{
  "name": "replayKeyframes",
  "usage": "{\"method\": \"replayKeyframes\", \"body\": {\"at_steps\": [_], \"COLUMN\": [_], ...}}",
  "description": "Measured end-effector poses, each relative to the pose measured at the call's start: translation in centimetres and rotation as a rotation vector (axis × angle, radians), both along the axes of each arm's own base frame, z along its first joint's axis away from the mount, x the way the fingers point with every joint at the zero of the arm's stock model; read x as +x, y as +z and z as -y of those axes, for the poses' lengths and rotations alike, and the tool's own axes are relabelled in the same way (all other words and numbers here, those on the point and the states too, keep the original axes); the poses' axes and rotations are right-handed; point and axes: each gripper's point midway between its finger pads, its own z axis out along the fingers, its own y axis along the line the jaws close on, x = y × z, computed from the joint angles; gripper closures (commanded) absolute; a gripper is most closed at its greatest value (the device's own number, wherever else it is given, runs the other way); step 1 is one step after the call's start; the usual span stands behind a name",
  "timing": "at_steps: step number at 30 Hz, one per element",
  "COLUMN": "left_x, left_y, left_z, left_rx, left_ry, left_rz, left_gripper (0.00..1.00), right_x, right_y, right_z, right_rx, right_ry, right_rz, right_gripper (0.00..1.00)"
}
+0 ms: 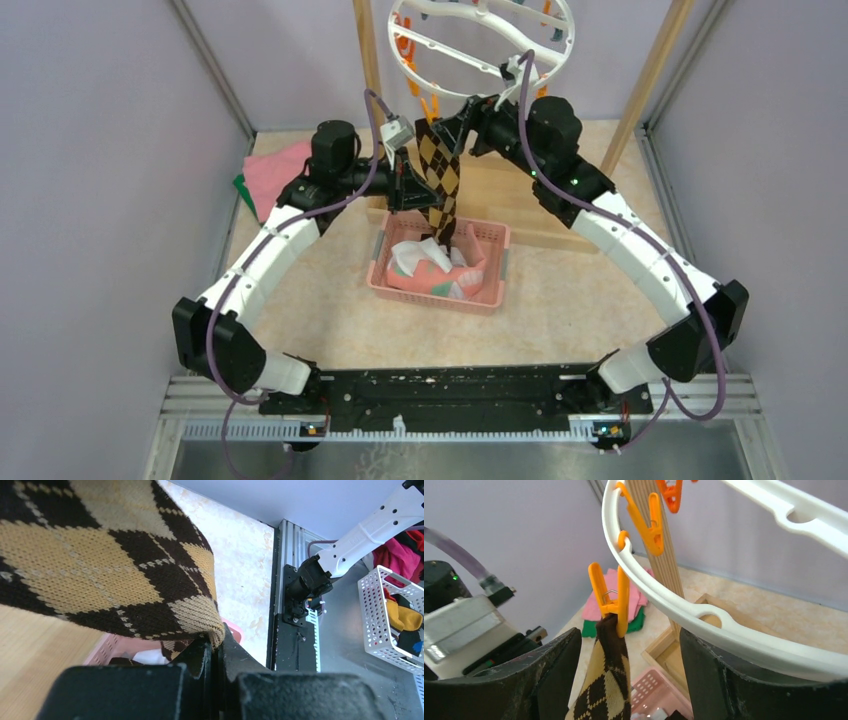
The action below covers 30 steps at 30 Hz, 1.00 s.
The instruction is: Remove the socks clipped to the hanger
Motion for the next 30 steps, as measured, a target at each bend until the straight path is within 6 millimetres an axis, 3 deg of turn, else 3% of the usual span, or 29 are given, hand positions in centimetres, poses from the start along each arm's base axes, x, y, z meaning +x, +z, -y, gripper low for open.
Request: {"method": "replayKeyframes", "body": {"at_steps": [4,13,16,22,24,30], "left_x": [-0.1,-0.2,-0.4,-0.6,-0.6,-0.7], "left_y": [0.2,0.3,0.2,0.2,0.2,0.1], "left_z": [-0.1,0.0,0.1,0.2,0.2,0.3], "left_rx": [-0.002,-0.002,-0.001,0.000,0.000,0.002], "left_ry": [0.000,-0.003,-0.007,-0.014,-0.015,-0.018], "left_rz": [0.006,0.011,0.008,0.003,0.002,-0.004], "left_gripper": [1.00,1.00,1.00,1.00,1.00,1.00], "right_x": [0.2,-0.4,-0.5,-1.8,-2.0,-1.1], "right_y": [-0.8,0.7,1.0,-3.3,-3.7,-1.1], "right_z": [-0.3,-1.4,-2.0,-2.1,-1.9,-0.9], "right_rx": [-0.013,0.057,0.095,0.098,0.095,0.123], "right_ry": [0.009,0.052,0.053,-0.020,-0.042,-0.115], "right_rz": [-0.014,0.014,0.041,0.025,0.023,0.084], "right_gripper": [0.28,0.27,0.21,0.16,0.17,0.24]}}
